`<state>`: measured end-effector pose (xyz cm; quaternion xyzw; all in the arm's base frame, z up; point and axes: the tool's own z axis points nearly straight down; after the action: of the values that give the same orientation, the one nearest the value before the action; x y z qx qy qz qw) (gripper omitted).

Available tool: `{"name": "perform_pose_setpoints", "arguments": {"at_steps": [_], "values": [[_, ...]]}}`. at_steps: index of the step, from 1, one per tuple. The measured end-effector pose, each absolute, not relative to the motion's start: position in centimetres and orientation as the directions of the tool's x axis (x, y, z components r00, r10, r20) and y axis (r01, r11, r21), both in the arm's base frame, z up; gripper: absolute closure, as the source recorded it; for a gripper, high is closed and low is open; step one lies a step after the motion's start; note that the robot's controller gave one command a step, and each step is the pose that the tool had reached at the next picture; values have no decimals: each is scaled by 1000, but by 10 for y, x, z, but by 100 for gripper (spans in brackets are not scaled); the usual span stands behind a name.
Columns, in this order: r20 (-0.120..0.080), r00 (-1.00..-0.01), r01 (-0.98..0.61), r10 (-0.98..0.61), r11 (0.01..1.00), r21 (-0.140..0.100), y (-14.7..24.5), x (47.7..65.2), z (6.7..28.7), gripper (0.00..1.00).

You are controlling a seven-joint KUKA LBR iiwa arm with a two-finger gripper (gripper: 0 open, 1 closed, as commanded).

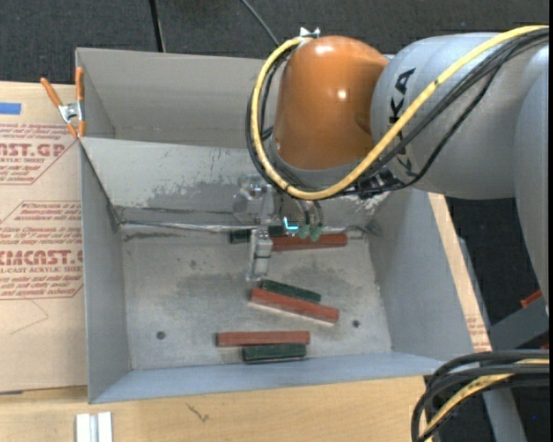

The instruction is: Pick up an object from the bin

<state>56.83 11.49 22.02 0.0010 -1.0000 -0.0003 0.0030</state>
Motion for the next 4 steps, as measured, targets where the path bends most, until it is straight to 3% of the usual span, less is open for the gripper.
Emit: {"name": "perform_pose_setpoints", "arguments": {"at_steps": [1, 2, 3, 4], "values": [[-2, -1000, -1, -1, 1000, 2, 114, 570, 225, 0], [-10, -999, -32, -32, 999, 2, 91, 576, 181, 0], [-3, -994, -109, -109, 994, 0, 56, 582, 124, 0], [-1, -975, -224, -224, 975, 0, 59, 531, 103, 0]]}}
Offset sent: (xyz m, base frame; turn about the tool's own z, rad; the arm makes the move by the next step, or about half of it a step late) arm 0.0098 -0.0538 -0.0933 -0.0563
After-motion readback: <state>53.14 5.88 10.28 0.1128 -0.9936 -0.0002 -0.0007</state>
